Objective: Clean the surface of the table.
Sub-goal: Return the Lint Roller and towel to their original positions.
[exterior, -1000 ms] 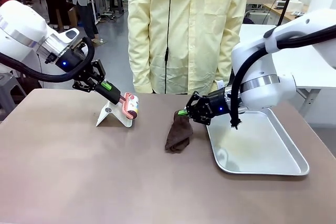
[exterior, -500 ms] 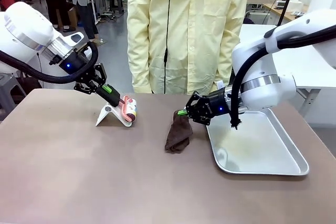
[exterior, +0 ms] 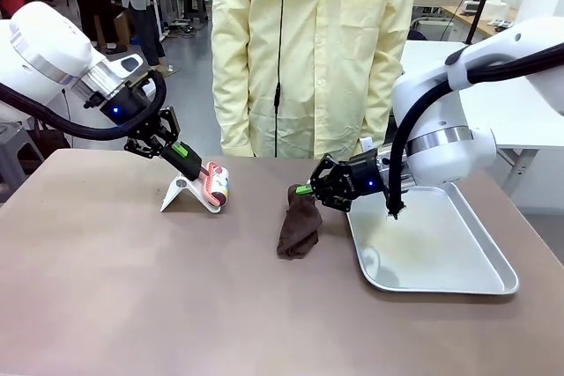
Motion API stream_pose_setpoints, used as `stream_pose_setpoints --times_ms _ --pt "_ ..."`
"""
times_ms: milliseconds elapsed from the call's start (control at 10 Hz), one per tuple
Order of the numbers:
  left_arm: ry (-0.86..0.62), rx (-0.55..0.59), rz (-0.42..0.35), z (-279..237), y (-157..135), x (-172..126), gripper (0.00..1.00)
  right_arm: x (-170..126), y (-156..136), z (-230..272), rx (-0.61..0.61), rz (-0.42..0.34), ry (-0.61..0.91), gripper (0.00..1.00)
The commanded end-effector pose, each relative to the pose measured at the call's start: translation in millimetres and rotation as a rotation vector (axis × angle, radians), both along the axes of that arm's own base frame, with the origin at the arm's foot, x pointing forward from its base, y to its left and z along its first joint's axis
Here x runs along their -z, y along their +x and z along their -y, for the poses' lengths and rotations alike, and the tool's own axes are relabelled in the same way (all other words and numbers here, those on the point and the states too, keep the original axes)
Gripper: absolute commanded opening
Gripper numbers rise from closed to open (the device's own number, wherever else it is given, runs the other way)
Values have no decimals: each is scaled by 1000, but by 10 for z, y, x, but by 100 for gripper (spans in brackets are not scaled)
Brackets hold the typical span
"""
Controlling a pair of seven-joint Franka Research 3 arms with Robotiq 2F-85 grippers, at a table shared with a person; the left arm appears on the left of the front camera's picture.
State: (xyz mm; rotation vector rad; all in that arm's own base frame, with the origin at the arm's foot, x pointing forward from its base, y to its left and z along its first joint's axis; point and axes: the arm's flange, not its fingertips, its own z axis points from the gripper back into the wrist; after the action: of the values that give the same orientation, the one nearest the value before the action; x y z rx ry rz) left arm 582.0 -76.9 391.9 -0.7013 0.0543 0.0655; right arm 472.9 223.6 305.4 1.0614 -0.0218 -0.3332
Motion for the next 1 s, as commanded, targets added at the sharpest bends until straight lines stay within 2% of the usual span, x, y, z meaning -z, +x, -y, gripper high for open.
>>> stream_pose_setpoints --times_ms 0,400,900 --pt "64 -1 -5 -7 -28 33 22 -14 13 47 -14 -19 7 6" --pt "159 28 32 119 -68 -41 22 24 20 49 -45 -41 31 6" --pt "202 17 34 175 -53 -36 22 45 26 86 -56 -50 42 6"
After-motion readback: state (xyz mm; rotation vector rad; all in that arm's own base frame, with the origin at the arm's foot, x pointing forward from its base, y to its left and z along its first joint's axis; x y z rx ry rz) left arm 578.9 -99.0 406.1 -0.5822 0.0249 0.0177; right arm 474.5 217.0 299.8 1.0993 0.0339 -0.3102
